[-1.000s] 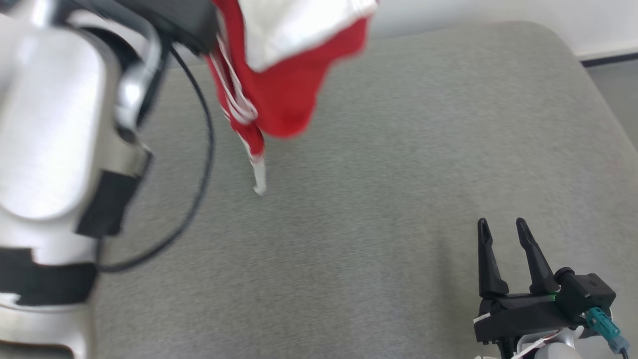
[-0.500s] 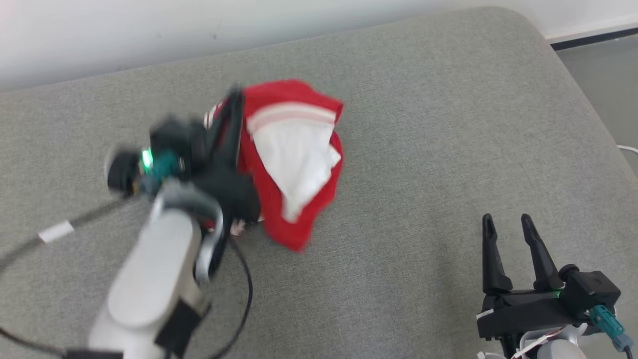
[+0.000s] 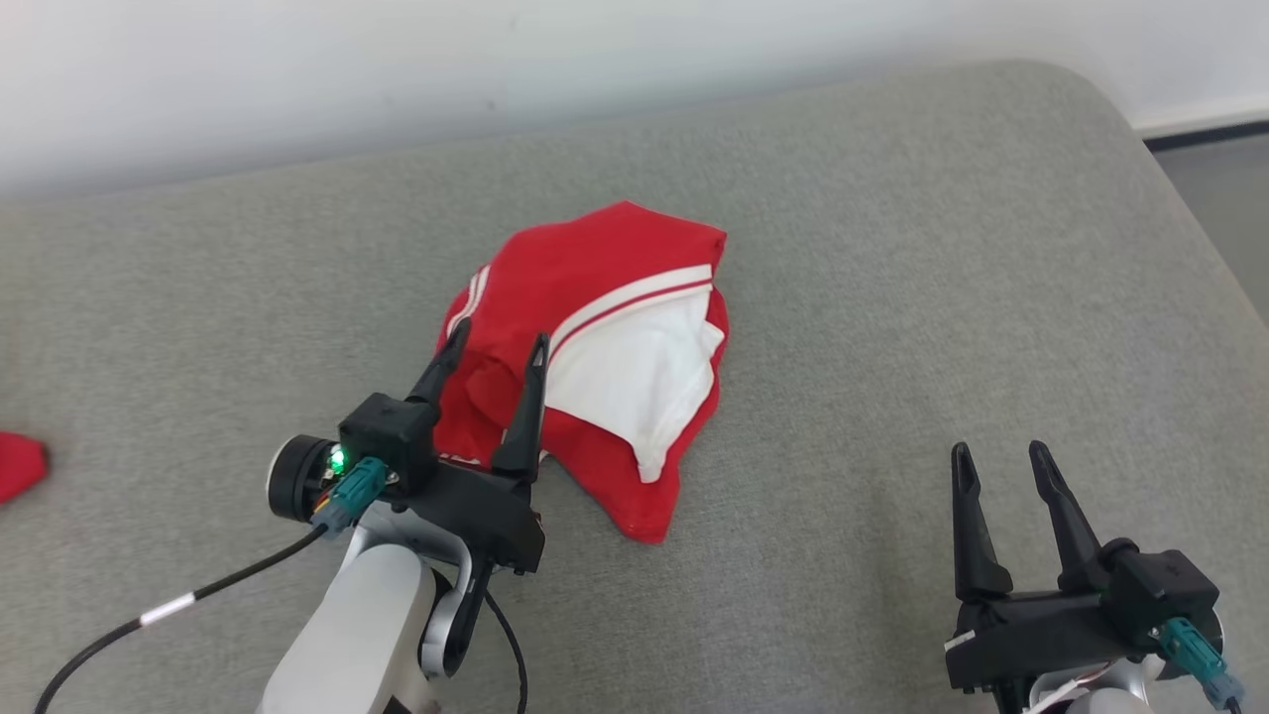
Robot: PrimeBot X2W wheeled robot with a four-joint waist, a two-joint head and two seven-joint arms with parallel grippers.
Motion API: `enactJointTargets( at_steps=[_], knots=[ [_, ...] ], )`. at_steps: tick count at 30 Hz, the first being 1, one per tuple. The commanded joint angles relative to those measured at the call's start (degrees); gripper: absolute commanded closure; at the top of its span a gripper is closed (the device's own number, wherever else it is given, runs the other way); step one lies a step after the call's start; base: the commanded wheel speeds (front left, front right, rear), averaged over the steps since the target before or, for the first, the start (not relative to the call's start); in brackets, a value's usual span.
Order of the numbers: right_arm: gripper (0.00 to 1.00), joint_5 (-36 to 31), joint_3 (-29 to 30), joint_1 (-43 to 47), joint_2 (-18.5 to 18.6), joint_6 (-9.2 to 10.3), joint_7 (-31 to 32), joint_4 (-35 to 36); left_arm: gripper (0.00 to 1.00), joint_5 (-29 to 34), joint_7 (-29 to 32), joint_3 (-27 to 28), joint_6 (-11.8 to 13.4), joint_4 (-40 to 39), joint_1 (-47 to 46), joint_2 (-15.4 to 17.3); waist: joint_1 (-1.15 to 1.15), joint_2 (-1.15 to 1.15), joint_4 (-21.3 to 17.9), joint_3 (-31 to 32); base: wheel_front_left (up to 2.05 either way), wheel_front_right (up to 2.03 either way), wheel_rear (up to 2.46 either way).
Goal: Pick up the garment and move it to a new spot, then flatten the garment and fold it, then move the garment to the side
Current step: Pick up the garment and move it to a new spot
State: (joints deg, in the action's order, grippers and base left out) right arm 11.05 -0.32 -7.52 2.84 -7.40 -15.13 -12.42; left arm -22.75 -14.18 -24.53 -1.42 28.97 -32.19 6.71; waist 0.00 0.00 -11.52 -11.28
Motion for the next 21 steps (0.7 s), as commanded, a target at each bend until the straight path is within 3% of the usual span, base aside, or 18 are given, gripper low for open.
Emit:
enactJointTargets(
  at_steps=[1, 11, 21],
  knots=[
    [0.0, -0.53, 0.33, 0.95, 0.08, -0.17, -0.04, 0.16, 0.0, 0.73, -0.66, 0.65, 0.36, -1.35, 1.57, -0.02, 0.0, 0.0, 2.65, 2.9, 0.0, 0.0, 0.0],
    [0.0, -1.57, 0.77, 4.0, 0.08, -0.17, 0.85, 1.8, 0.0, 3.38, -1.03, 6.71, 1.82, -12.43, 11.09, 3.67, 0.0, 0.0, 7.82, 8.97, 0.0, 0.0, 0.0],
    [0.0, -1.73, 1.63, 6.57, 0.09, -0.17, 2.15, 3.95, 0.0, 4.85, -1.05, 13.14, 1.78, -18.05, 21.29, 6.45, 0.0, 0.0, 11.24, 11.5, 0.0, 0.0, 0.0]
  ],
)
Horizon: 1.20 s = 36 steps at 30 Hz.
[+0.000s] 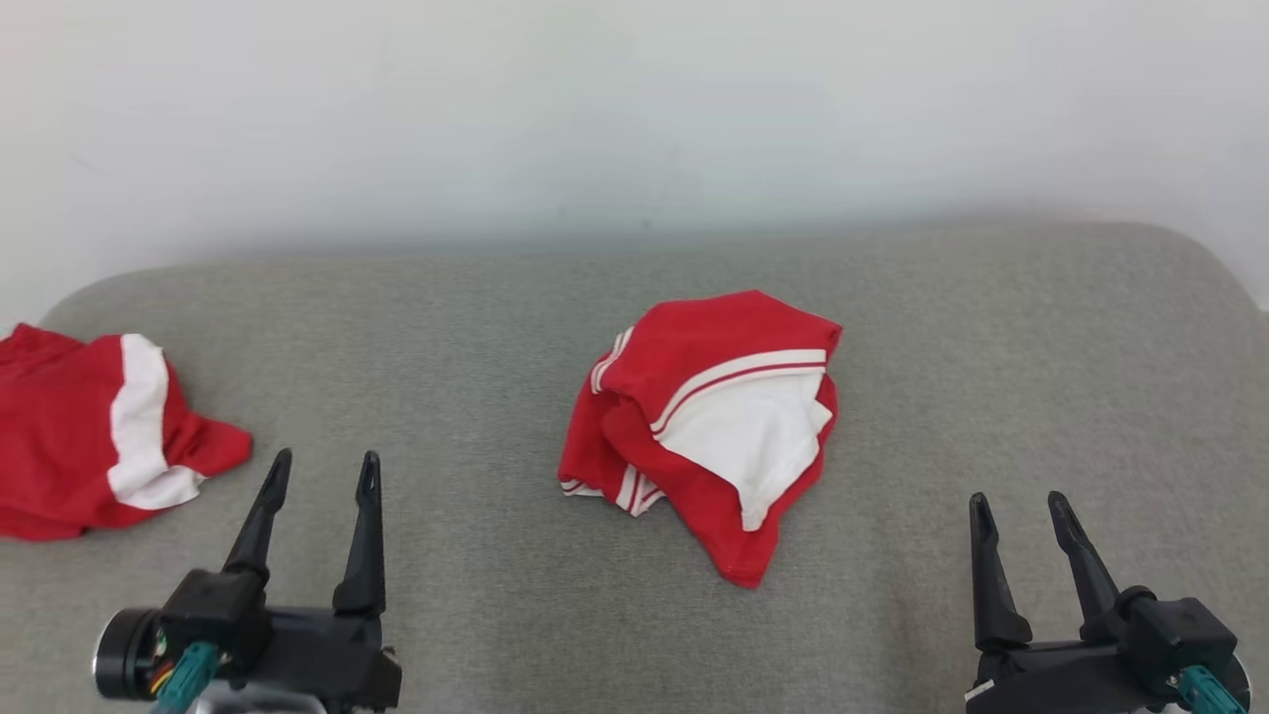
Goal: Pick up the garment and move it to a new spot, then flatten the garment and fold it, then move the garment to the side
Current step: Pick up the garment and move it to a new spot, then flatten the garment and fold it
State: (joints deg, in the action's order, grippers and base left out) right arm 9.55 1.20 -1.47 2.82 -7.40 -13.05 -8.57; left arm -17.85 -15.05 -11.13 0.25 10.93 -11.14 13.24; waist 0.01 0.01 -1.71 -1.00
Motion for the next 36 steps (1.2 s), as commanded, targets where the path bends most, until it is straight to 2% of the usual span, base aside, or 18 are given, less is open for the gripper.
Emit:
enactJointTargets(
  at_steps=[1, 10, 17, 30, 36],
  knots=[
    [0.0, -0.25, 0.13, 0.77, 0.11, -0.17, 0.26, 0.32, 0.0, 0.14, -0.18, 0.28, 0.06, -0.42, 1.12, -0.01, -0.01, -0.01, 1.74, 1.35, 0.0, 0.0, 0.0],
    [0.0, -0.8, 0.37, 1.99, 0.1, -0.17, 1.31, 1.86, 0.0, 1.65, -0.19, 4.46, 0.63, -2.41, 6.8, -0.74, -0.01, -0.01, 3.0, 2.22, 0.0, 0.0, 0.0],
    [0.0, -1.23, 0.67, 2.62, 0.1, -0.18, 1.96, 2.89, 0.0, 2.07, -0.2, 7.08, -0.39, -3.64, 10.11, -1.99, -0.01, -0.01, 3.07, 2.46, 0.0, 0.0, 0.0],
    [0.0, -0.68, 0.75, 3.19, 0.1, -0.18, 2.27, 3.18, 0.0, 4.69, -0.2, 7.44, -2.08, -2.94, 11.5, -1.53, -0.01, -0.01, 2.97, 2.06, 0.0, 0.0, 0.0],
    [0.0, -0.74, 0.64, 3.14, 0.1, -0.18, 2.27, 2.99, 0.0, 4.96, -0.2, 7.46, -1.93, -2.47, 11.03, -2.08, -0.01, -0.01, 2.84, 1.9, 0.0, 0.0, 0.0]
  ],
)
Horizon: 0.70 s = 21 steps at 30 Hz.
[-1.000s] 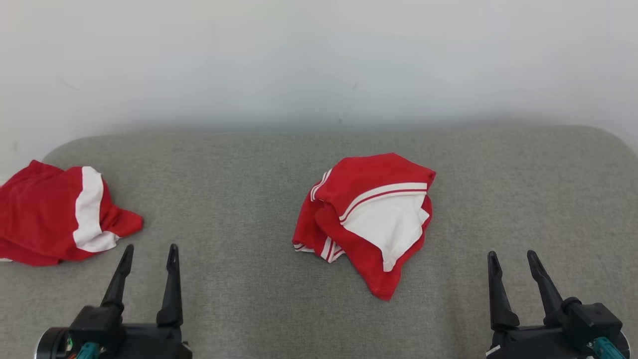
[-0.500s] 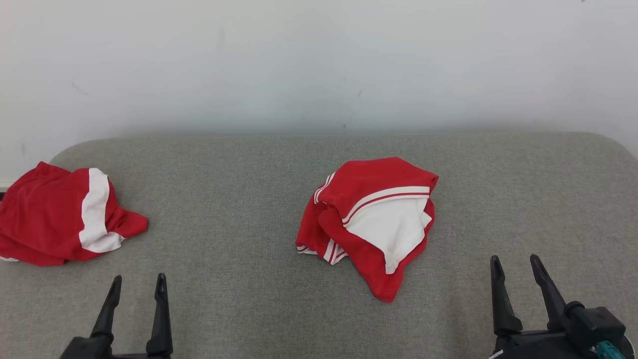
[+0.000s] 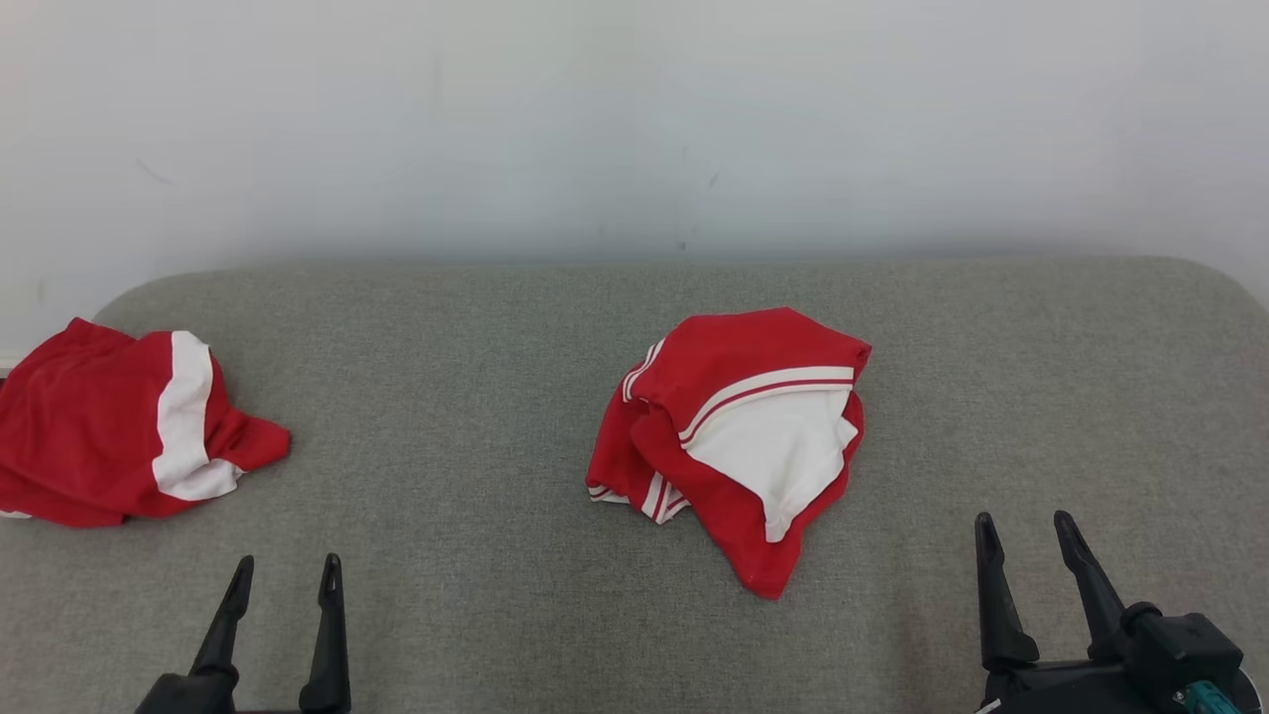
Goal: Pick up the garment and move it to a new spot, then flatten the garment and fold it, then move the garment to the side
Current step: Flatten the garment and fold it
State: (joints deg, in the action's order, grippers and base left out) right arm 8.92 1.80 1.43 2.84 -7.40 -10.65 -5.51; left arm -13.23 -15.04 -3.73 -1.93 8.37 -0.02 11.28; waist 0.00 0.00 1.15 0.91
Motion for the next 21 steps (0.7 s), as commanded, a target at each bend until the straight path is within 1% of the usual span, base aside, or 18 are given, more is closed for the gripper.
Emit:
enactJointTargets(
  at_steps=[1, 16, 21],
  knots=[
    [0.0, -0.1, 0.0, 0.34, 0.08, -0.18, -0.16, -0.1, 0.0, 0.47, -0.21, 0.01, 0.34, 0.09, 0.04, -0.25, 0.0, 0.0, -0.09, -0.05, 0.0, 0.0, 0.0],
    [0.0, -0.65, 0.08, 0.23, 0.08, -0.18, 0.39, 0.12, 0.0, 0.29, -0.21, 0.56, 0.04, 0.85, -0.44, -0.58, 0.0, 0.0, -0.49, -0.12, 0.0, 0.0, 0.0],
    [0.0, -0.65, -0.12, 0.16, 0.08, -0.18, 0.35, 0.12, 0.0, 0.66, -0.21, -0.17, 0.36, 0.68, -0.92, -1.61, 0.0, 0.0, -0.79, -0.01, 0.0, 0.0, 0.0]
  ],
)
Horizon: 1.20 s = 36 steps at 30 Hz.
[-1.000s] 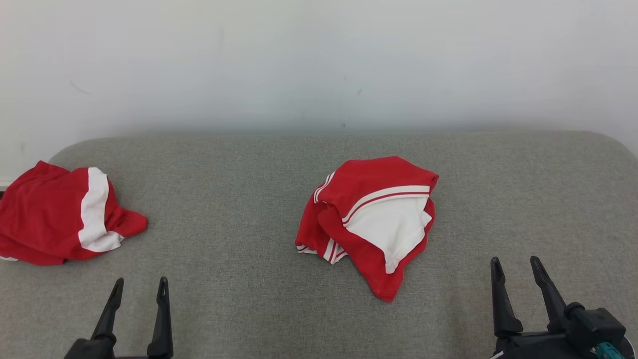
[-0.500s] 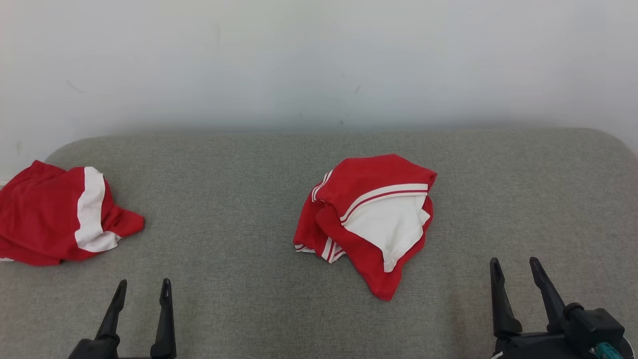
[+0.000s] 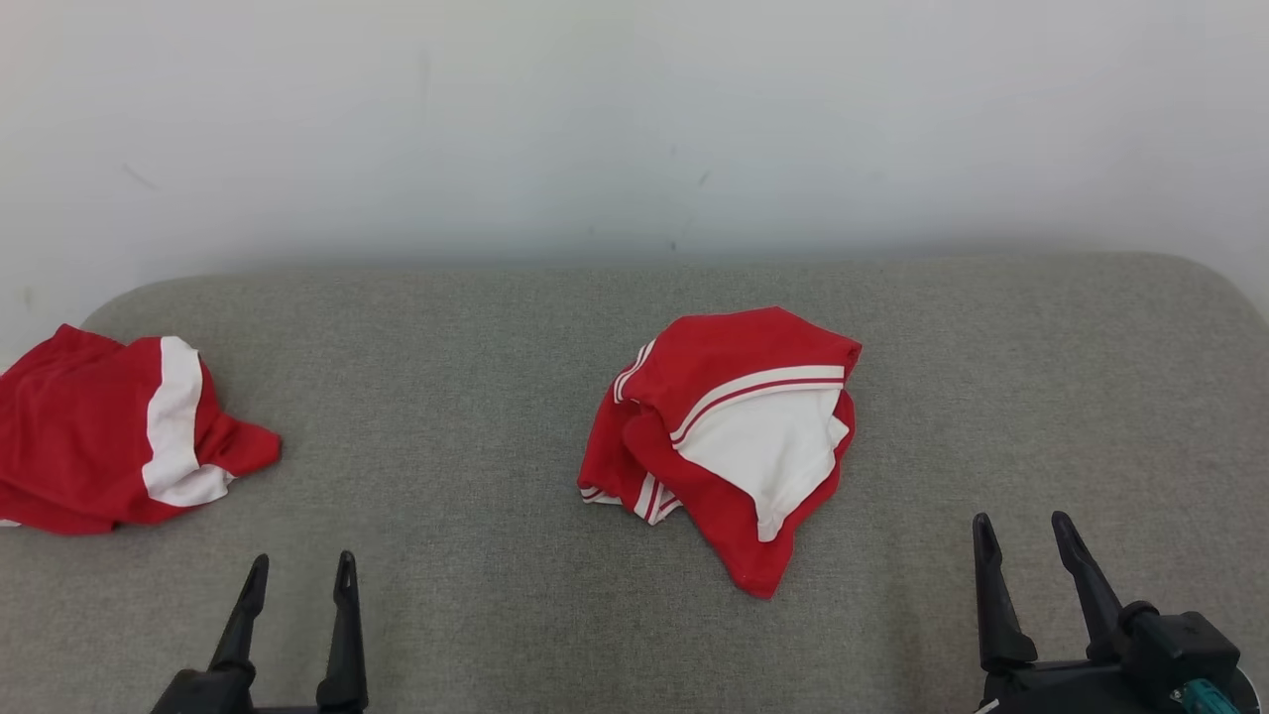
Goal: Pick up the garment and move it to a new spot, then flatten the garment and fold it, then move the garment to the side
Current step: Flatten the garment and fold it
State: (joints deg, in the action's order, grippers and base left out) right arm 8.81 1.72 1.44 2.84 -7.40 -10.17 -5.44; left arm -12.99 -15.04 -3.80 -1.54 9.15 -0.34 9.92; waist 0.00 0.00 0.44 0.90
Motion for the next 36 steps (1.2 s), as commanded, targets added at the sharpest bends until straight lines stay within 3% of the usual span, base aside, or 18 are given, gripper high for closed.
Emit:
enactJointTargets(
  at_steps=[1, 9, 24, 36],
  knots=[
    [0.0, -0.53, -0.18, 0.01, 0.08, -0.18, -0.12, -0.05, 0.0, 0.33, -0.21, -0.4, -0.24, -0.11, -1.02, -0.51, 0.0, 0.0, -0.21, -0.02, 0.0, 0.0, 0.0],
    [0.0, -0.62, -1.17, -1.13, 0.09, -0.18, -0.06, -0.41, 0.0, 0.75, -0.2, -3.76, -2.58, 2.9, -7.19, -2.86, 0.0, 0.0, -3.35, -0.98, 0.0, 0.0, 0.0],
    [0.0, 1.46, -2.23, -4.63, 0.07, -0.18, -1.98, -1.6, 0.0, 0.24, -0.21, -8.38, -4.94, 15.0, -20.88, -5.14, 0.0, 0.0, -14.01, -9.82, 0.0, 0.0, 0.0],
    [0.0, 2.99, -3.16, -7.3, 0.07, -0.18, -4.1, -4.54, 0.0, 0.56, -0.2, -11.88, -5.77, 24.46, -26.89, -5.48, 0.0, 0.0, -16.76, -12.84, 0.0, 0.0, 0.0]
  ],
)
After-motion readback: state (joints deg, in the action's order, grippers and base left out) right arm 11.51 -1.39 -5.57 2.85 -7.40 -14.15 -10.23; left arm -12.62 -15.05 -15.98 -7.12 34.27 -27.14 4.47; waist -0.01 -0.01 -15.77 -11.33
